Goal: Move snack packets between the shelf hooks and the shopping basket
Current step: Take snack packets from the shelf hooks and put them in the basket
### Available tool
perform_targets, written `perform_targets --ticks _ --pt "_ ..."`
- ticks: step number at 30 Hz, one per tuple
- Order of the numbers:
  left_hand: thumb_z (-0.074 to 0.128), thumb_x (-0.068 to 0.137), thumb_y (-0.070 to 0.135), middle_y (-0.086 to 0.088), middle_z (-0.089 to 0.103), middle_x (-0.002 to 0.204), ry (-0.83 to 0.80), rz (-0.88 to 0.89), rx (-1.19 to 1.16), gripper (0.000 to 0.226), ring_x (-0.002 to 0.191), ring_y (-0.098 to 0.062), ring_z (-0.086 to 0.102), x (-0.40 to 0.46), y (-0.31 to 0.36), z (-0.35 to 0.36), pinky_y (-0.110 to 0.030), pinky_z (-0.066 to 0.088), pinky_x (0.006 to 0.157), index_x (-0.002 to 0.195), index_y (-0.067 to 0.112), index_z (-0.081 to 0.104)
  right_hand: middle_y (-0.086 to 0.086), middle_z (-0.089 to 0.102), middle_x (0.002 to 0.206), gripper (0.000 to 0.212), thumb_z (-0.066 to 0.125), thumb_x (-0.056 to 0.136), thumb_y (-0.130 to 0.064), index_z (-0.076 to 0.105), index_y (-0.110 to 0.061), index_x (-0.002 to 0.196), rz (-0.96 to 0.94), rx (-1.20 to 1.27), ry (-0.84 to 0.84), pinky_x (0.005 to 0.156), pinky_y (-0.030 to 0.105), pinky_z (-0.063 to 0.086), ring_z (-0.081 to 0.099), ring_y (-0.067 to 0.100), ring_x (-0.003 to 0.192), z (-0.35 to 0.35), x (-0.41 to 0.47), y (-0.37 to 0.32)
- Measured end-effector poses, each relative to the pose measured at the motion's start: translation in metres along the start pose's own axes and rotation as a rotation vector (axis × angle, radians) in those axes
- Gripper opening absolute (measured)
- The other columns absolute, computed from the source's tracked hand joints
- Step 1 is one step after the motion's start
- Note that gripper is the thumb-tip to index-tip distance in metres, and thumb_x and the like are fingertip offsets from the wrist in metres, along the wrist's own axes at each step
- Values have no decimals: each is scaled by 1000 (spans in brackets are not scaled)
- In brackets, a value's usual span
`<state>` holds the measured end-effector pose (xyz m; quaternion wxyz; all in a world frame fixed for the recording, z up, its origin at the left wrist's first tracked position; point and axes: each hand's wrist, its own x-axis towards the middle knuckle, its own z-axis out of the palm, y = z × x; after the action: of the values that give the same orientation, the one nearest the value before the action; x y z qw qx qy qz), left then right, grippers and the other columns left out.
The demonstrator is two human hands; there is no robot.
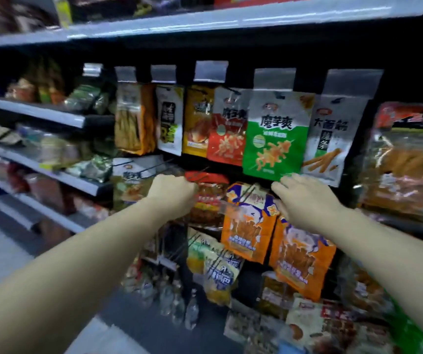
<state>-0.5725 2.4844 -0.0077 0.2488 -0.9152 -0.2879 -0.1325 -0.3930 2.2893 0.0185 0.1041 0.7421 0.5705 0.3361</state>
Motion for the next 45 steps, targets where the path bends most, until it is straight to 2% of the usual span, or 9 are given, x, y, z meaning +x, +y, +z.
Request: perform_targets --ticks 6,12,17,21,27,31,33,41,45 --pt "44 95 32 -6 63 87 -162 -113 -45 23 77 -28 61 -103 -124 63 -28 36 58 104 18 61 15 63 76 24 76 72 -20 63 -5 85 -163 48 75 53 35 47 61 34 69 -14 65 -149" --pt "45 94 28 -6 67 99 -447 -229 -53 17 89 -30 66 -251 -235 186 -30 39 64 97 20 61 11 59 104 31 55 90 -26 54 -10 116 -405 191 -42 63 35 32 56 32 96 16 104 -351" --pt "43 98 35 -8 64 115 -741 -308 -141 28 105 -31 62 -370 -270 290 -31 43 73 114 16 56 8 60 61 42 90 35 -16 66 -9 69 -648 330 -26 42 27 41 59 27 51 61 110 -512" --pt "46 94 23 -2 67 109 -976 -353 -236 19 100 -26 65 -455 -250 381 -28 42 72 109 20 57 3 60 60 41 87 30 -14 66 -13 65 -905 396 -161 43 26 41 59 24 51 119 98 -624" --pt "50 90 18 -1 67 112 -1240 -436 -371 29 103 -26 65 -550 -175 523 -32 49 79 118 21 57 11 65 100 31 72 73 -19 65 -12 102 -1196 393 -346 72 36 46 61 29 92 243 77 -766" --pt "46 93 12 -5 66 117 -1366 -450 -446 29 107 -29 63 -602 -119 613 -36 49 83 119 18 57 4 63 53 42 91 20 -22 70 -16 56 -1344 377 -328 43 29 49 61 22 48 340 51 -852" --pt "46 93 10 -4 65 117 -1428 -493 -485 30 108 -28 63 -622 -95 656 -37 48 85 120 18 58 3 61 52 41 91 18 -22 69 -18 53 -1374 363 -306 41 27 45 60 22 47 389 38 -891" --pt "44 97 9 -11 57 129 -1609 -747 -693 31 117 -28 57 -656 -28 800 -37 47 93 127 8 55 0 66 96 20 66 76 -24 69 -20 95 -1486 337 -228 70 33 48 63 22 93 497 -5 -1025" --pt "37 103 21 -17 46 141 -1683 -828 -882 42 127 -31 48 -668 -11 839 -36 42 103 141 4 41 8 48 130 38 45 93 -18 44 -13 131 -1507 380 -383 93 39 38 44 27 122 517 -28 -1080"
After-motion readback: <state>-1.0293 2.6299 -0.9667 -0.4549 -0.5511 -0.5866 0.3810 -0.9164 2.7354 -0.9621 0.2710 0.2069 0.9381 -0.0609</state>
